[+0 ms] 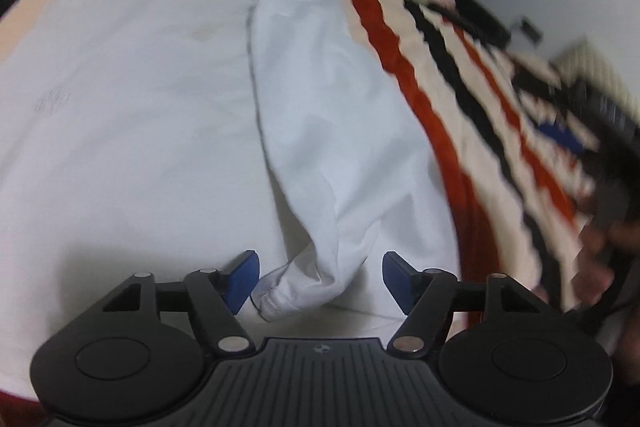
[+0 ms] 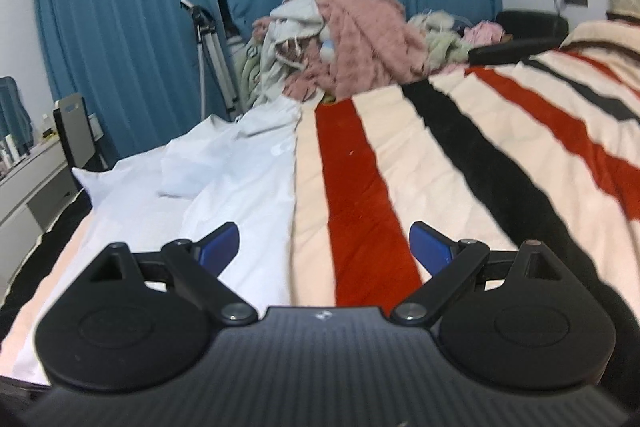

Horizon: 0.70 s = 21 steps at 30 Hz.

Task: Fold clothes

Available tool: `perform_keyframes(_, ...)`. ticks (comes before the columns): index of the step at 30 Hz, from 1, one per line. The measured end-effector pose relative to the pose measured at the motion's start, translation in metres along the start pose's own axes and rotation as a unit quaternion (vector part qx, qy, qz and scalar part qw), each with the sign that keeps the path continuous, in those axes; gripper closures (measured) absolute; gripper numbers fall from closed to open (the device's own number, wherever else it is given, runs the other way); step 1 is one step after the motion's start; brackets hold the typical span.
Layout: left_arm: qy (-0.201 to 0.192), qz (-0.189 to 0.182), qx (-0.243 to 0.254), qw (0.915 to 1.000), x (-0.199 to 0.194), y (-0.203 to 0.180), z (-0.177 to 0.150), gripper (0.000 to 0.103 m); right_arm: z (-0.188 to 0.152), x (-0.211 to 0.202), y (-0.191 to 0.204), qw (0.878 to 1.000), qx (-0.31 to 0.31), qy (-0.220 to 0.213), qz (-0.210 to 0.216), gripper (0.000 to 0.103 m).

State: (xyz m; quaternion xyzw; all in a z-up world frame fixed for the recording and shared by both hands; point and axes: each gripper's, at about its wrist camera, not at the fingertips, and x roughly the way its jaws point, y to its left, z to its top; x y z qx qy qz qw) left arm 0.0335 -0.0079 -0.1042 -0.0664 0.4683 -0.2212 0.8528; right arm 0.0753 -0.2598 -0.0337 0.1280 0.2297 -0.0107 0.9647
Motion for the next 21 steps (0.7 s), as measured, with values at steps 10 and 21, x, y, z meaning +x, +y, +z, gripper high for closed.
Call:
perform_keyframes(10, 0.012, -0.085, -0.125, 0.9884, -0.034, 0.027, -0.014, 0.1, -0.004, -0.013, 0.013, 0.999, -0.01, 0.0, 0.031, 0.01)
perform_keyframes(21, -0.082, 0.037, -0.006, 0.9959, -0.07, 0.001, 0.004, 0.018, -0.005, -0.029, 0.027, 0.996, -0.027, -0.035, 0.073, 0.01)
